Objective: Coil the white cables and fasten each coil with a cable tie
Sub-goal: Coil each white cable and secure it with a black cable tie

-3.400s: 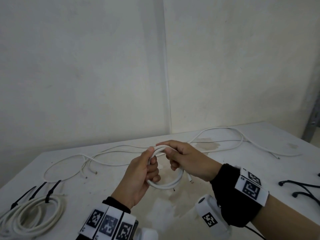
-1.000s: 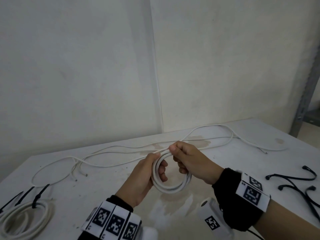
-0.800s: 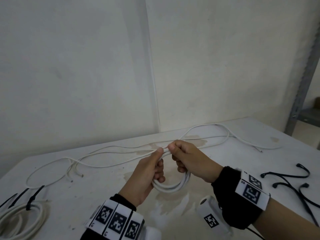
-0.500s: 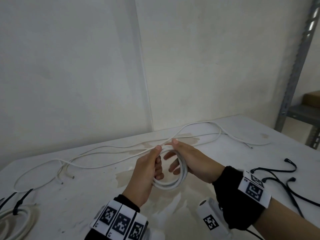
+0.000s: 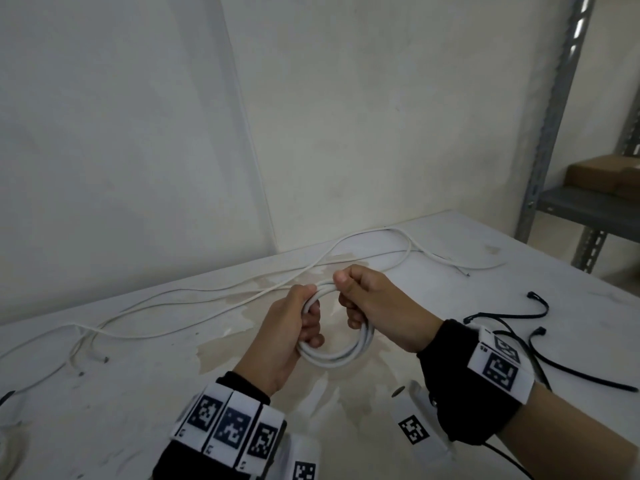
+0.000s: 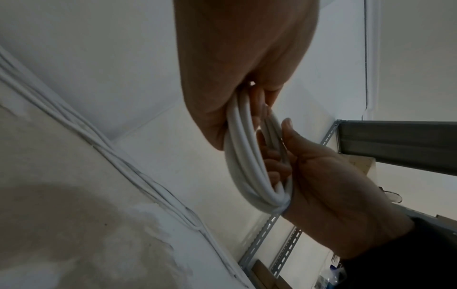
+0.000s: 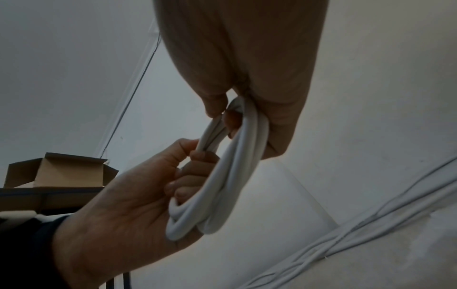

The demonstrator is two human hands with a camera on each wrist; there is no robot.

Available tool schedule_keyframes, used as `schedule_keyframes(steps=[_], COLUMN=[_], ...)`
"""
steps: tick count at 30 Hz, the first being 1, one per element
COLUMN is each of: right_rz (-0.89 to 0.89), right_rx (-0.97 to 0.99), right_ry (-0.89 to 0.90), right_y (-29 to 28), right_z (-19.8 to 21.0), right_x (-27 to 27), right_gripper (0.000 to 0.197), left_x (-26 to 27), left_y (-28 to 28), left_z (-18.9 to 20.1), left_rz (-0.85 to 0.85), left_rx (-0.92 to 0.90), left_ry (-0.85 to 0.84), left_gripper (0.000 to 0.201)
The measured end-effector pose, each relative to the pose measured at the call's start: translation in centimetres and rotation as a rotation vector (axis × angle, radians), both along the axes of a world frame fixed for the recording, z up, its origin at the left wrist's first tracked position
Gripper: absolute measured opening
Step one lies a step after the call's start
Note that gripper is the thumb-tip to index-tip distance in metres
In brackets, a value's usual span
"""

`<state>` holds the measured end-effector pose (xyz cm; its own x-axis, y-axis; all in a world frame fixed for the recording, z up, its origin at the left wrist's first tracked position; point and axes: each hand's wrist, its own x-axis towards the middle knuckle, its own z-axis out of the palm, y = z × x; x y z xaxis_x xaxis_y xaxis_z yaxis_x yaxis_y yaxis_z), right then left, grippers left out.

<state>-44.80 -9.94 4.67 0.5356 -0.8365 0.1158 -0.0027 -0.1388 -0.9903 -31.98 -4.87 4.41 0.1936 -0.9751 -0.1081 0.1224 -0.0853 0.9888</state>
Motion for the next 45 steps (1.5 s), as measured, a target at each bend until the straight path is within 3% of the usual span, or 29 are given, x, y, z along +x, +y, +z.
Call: schedule_keyframes(steps=[10, 15, 18, 22, 24, 27, 29, 32, 39, 43, 45], right_rz=[-0.070, -0.202, -0.330, -0.558, -0.655, -0.668, -0.663, -0.690, -0.574, -0.587, -0.607], right_rx=[-0.036, 0.012, 0.063, 0.030, 0.031, 0.076, 0.095, 0.107, 0.137, 0.147, 0.150], right_ry=[0.064, 0.119, 0.127, 0.327, 0.526, 0.861, 0.978, 1.080, 1.316, 1.406, 1.406], right_y=[-1.0, -2.1, -3.2, -5.6, -7.3, -9.3, -10.0, -10.8, -11.8, -11.9, -12.0], right_z=[-1.0, -1.3, -1.5, -2.3, -3.1, -4.2, -4.5, -4.3, -4.6, -4.2, -4.2], right_x=[-3.3, -6.5, -9.7, -14.6, -17.1, -19.6, -20.2, -20.4, -18.9, -18.5, -18.5], right_gripper=[0.029, 0.046, 0.029, 0.023, 0.025, 0.028, 0.030, 0.037, 0.026, 0.008, 0.020], left_x=[-3.1, -4.6, -5.2, -6.2, -6.6, -6.8, -6.8, -6.6, -5.9, -5.6, -5.4], left_y=[-1.1, -2.0, -2.7, -3.4, -3.7, -4.0, -4.2, -4.3, -4.3, -4.0, -3.8], left_z=[-0.7, -1.3, -1.7, -2.0, -2.1, -2.3, -2.3, -2.1, -2.2, -2.2, -2.2], left_rz=[-0.052, -0.053, -0.058, -0.070, -0.075, -0.078, -0.077, -0.066, -0.063, -0.064, -0.062], left_rx=[0.001, -0.003, -0.001, 0.001, 0.001, 0.004, 0.000, 0.000, 0.003, 0.002, 0.000], left_ry=[0.013, 0.034, 0.039, 0.039, 0.043, 0.041, 0.036, 0.033, 0.034, 0.031, 0.036], left_gripper=[0.035, 0.036, 0.036, 0.036, 0.036, 0.035, 0.035, 0.035, 0.035, 0.035, 0.035])
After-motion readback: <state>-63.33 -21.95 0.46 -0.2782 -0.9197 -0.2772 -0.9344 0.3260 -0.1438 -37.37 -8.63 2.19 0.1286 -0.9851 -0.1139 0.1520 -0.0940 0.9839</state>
